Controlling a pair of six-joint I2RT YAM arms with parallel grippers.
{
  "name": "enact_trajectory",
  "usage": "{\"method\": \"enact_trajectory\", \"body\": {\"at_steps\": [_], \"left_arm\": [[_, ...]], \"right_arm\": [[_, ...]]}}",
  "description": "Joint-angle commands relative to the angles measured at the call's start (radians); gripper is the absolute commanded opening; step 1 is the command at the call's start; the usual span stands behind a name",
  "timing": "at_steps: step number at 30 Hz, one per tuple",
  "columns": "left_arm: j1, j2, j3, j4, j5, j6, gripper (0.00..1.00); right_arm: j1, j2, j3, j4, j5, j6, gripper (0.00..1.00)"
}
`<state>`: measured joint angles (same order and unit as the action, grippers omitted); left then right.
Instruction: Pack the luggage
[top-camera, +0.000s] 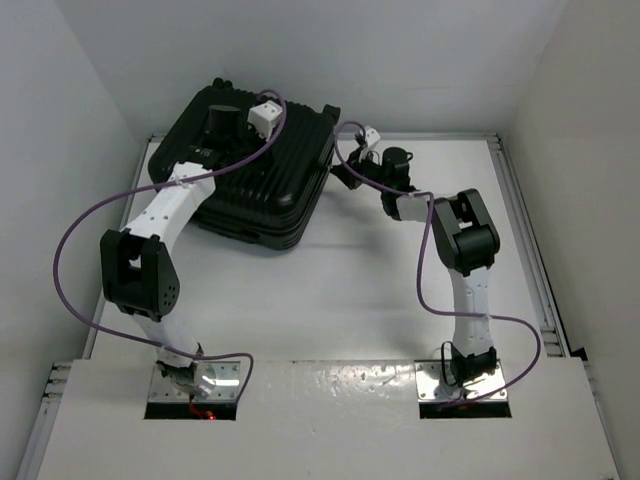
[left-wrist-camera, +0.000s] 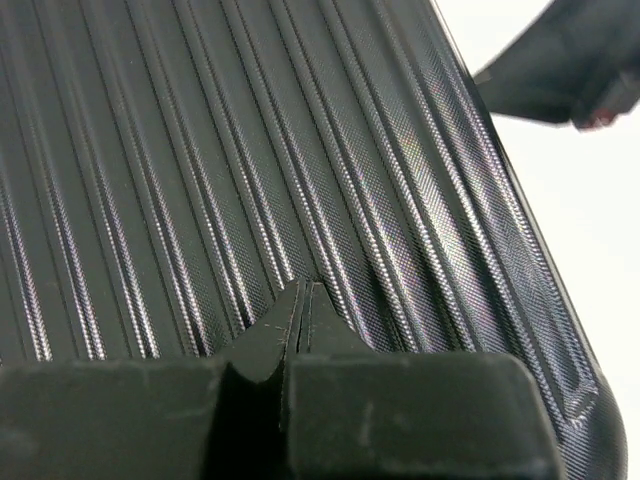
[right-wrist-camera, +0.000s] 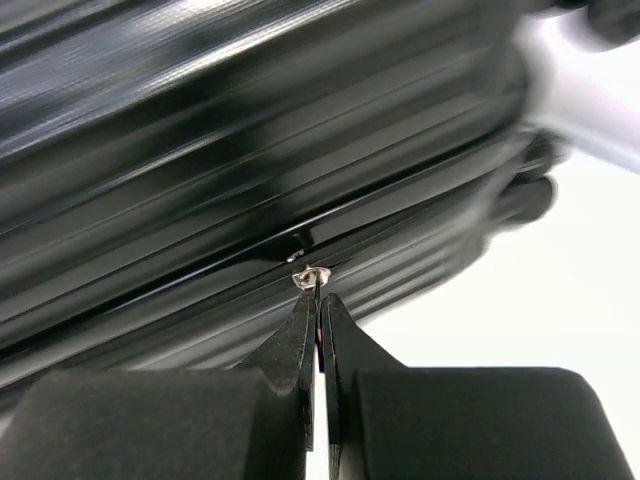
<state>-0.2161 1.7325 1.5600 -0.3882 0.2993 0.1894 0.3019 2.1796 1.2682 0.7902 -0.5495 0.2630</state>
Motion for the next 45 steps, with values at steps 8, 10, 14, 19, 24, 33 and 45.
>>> {"method": "enact_trajectory", "body": {"at_steps": [8, 10, 14, 19, 24, 33, 45], "left_arm": [[0.069, 0.171, -0.068, -0.281, -0.253, 0.099, 0.0], [0.078, 0.208, -0.057, -0.304, -0.264, 0.11, 0.0], [0.078, 0.239, -0.034, -0.313, -0.264, 0.131, 0.0], [0.078, 0.248, -0.014, -0.336, -0.255, 0.153, 0.0], [0.133, 0.22, -0.005, -0.321, -0.088, 0.142, 0.17], [0.242, 0.015, -0.108, -0.143, 0.096, 0.077, 0.53], [0.273, -0.324, -0.344, -0.132, 0.087, 0.214, 0.54]], "right_arm": [[-0.078, 0.303, 0.413, 0.026, 0.226, -0.048, 0.0], [-0.084, 0.357, 0.512, 0.015, 0.276, -0.059, 0.0], [-0.087, 0.48, 0.687, -0.012, 0.327, -0.077, 0.0], [-0.081, 0.635, 0.902, -0.031, 0.275, -0.11, 0.0], [-0.038, 0.618, 0.809, 0.117, 0.09, -0.099, 0.0], [0.089, 0.543, 0.697, 0.374, -0.161, 0.033, 0.0], [0.282, 0.418, 0.519, 0.793, -0.358, 0.363, 0.0]]}}
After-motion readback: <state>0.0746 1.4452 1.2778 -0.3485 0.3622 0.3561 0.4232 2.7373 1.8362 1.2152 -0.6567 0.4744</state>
